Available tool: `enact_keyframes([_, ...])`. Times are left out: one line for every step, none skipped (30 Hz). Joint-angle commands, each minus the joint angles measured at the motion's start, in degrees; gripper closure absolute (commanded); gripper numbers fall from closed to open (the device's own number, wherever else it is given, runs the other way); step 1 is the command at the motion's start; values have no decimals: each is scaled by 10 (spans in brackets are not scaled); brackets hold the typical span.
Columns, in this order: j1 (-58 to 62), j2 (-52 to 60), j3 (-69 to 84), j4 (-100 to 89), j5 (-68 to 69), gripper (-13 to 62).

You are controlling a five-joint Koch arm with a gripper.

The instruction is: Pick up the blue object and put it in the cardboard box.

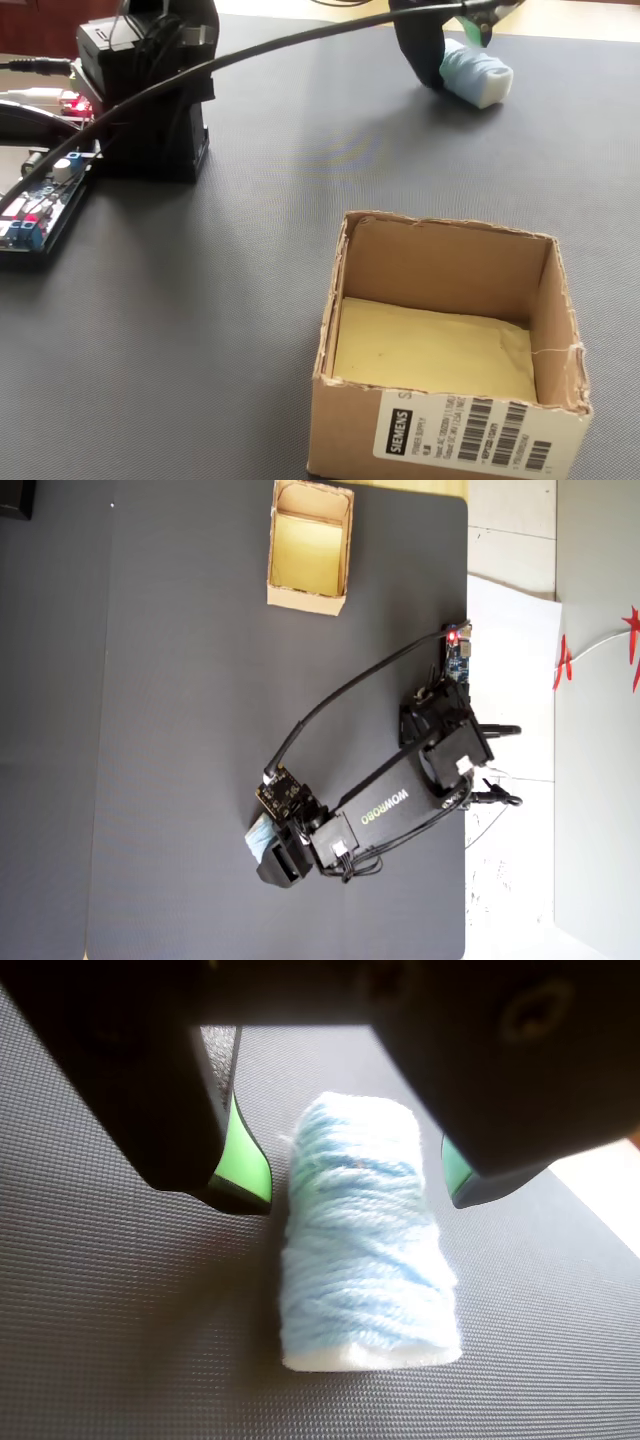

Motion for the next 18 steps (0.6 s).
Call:
enact_keyframes([-1, -4, -44, -2, 18, 155])
enact_keyframes([-1, -9, -44, -2, 15, 155])
enact_keyframes([-1, -14, -44, -2, 11, 156])
enact_keyframes([-1, -18, -44, -2, 11, 157])
enact_keyframes([-1, -22, -43, -2, 11, 163])
enact_keyframes([-1, -26, -42, -2, 11, 165])
enact_keyframes([-2, -28, -41, 1, 13, 167])
enact_keyframes([-2, -31, -40, 1, 13, 180])
enact_keyframes([-2, -33, -39, 2, 12, 194])
enact_keyframes([-2, -35, -37, 2, 12, 200])
enact_keyframes([-3, -42, -37, 2, 12, 214])
enact_keyframes([-3, -44, -37, 2, 11, 234])
enact_keyframes([-3, -45, -36, 2, 11, 257])
enact_keyframes([-3, -45, -35, -1, 11, 287])
enact_keyframes([-3, -45, -35, -3, 11, 314])
enact_keyframes([-3, -45, -35, -4, 10, 344])
enact_keyframes([-2, -43, -35, -11, 9, 375])
enact_keyframes([-1, -41, -33, -25, 5, 398])
